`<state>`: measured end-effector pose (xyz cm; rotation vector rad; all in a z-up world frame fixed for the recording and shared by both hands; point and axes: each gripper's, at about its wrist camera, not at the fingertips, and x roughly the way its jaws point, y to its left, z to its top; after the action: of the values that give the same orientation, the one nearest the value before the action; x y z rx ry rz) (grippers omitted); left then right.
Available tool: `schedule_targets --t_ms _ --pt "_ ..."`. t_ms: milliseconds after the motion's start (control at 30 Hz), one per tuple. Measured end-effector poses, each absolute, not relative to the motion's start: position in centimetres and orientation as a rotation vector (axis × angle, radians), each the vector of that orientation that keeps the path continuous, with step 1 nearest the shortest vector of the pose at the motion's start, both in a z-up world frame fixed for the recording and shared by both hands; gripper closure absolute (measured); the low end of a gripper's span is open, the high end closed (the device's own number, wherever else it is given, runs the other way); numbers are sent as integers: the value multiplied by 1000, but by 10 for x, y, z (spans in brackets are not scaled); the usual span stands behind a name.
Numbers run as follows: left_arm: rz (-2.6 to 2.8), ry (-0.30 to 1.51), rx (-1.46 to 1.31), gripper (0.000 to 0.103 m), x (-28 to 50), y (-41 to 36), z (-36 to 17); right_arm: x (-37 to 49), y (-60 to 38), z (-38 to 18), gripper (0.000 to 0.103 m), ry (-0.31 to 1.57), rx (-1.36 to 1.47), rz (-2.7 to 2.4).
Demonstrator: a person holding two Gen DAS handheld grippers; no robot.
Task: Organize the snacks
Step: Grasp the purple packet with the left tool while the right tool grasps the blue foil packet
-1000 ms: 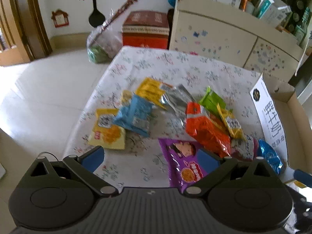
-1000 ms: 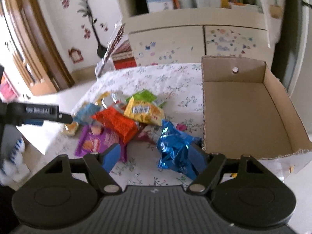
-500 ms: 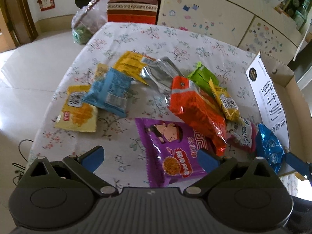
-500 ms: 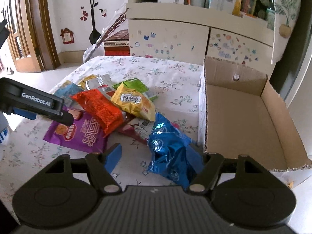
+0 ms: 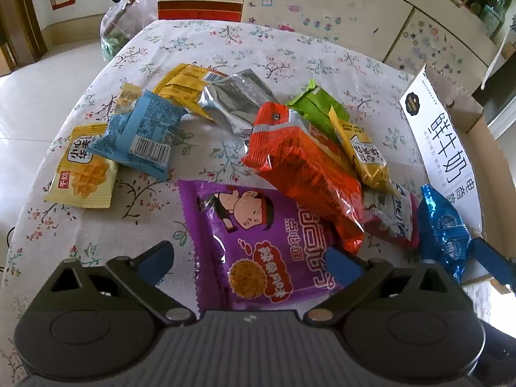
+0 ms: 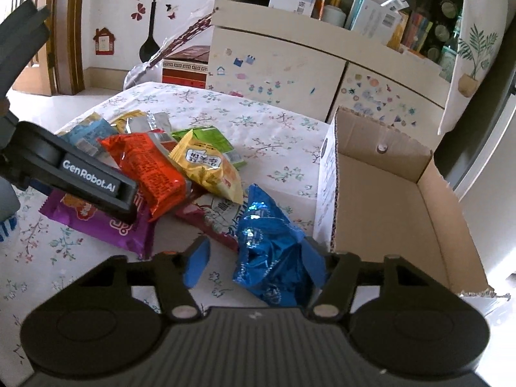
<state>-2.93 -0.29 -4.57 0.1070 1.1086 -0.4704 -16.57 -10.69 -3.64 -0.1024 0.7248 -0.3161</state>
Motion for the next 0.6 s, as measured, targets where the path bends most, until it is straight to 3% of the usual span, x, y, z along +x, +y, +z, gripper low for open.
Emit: schedule_targets --t_ms 100,333,600 --pt "-492 1107 74 13 -29 -1 -45 -167 -107 -35 60 713 -110 -314" --pt "-504 1098 18 42 -31 7 -33 -172 -106 -27 62 676 -61 -257" --pt "-484 1103 -61 47 -29 28 -24 -174 -103 -17 62 650 20 -184"
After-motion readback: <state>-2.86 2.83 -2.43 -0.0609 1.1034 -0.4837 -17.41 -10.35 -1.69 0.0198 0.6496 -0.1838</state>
